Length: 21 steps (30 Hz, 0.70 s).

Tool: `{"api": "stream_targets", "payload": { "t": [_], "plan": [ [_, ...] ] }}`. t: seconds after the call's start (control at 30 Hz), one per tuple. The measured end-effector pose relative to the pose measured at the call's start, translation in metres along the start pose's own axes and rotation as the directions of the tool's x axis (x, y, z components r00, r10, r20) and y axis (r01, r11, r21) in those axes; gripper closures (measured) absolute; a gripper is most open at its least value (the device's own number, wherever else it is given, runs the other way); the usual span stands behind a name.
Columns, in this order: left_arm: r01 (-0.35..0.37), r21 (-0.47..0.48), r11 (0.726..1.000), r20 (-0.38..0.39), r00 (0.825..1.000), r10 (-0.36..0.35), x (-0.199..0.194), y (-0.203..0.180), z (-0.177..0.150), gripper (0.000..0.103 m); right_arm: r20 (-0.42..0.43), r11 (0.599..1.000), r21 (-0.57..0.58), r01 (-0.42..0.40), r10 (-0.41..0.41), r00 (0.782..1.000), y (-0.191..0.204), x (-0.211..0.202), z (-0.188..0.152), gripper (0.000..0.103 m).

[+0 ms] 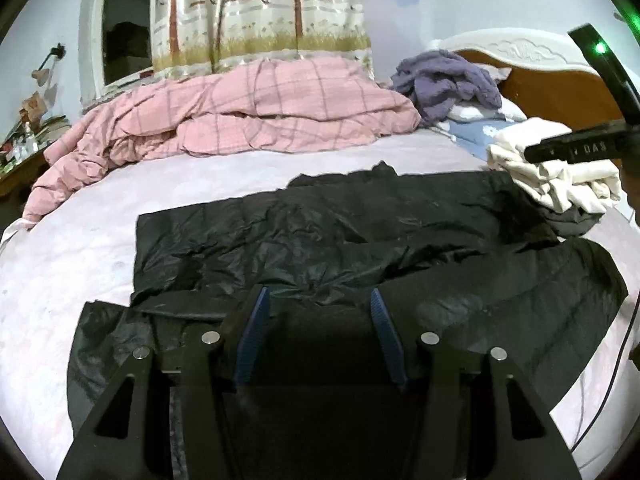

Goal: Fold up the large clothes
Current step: 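Release the jacket and lift both open tools away from it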

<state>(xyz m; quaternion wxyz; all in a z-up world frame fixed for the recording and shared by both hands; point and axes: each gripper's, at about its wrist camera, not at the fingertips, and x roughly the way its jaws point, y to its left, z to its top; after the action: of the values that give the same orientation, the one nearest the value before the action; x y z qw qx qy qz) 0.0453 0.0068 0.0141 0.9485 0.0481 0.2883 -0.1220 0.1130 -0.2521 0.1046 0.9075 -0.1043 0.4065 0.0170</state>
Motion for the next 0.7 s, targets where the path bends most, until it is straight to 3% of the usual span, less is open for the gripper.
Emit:
{"api": "stream_targets", "payload": {
  "t": [0.2, 0.33, 0.53, 0.7],
  "plan": [
    [-0.022, -0.070, 0.997, 0.077, 0.997, 0.027, -0.020, 0.012, -0.006, 0.052, 0.047, 0.998, 0.066, -0.019, 0.016, 0.999, 0.008, -0.006, -0.035, 0.057],
    [-0.043, -0.079, 0.996, 0.072, 0.996, 0.049, -0.025, 0.015, -0.013, 0.052, 0.057, 0.993, 0.121, -0.015, 0.008, 0.998, 0.018, -0.008, -0.070, 0.057],
    [-0.061, -0.070, 0.996, 0.066, 0.996, 0.066, -0.036, 0.012, -0.029, 0.052, 0.042, 0.958, 0.274, -0.085, 0.076, 0.996, 0.030, -0.014, -0.128, 0.057],
    [-0.092, -0.012, 0.996, 0.053, 0.994, 0.092, -0.047, 0.004, -0.049, 0.052, 0.036, 0.960, 0.280, -0.017, 0.008, 0.999, 0.038, -0.019, -0.158, 0.055]
  ]
}}
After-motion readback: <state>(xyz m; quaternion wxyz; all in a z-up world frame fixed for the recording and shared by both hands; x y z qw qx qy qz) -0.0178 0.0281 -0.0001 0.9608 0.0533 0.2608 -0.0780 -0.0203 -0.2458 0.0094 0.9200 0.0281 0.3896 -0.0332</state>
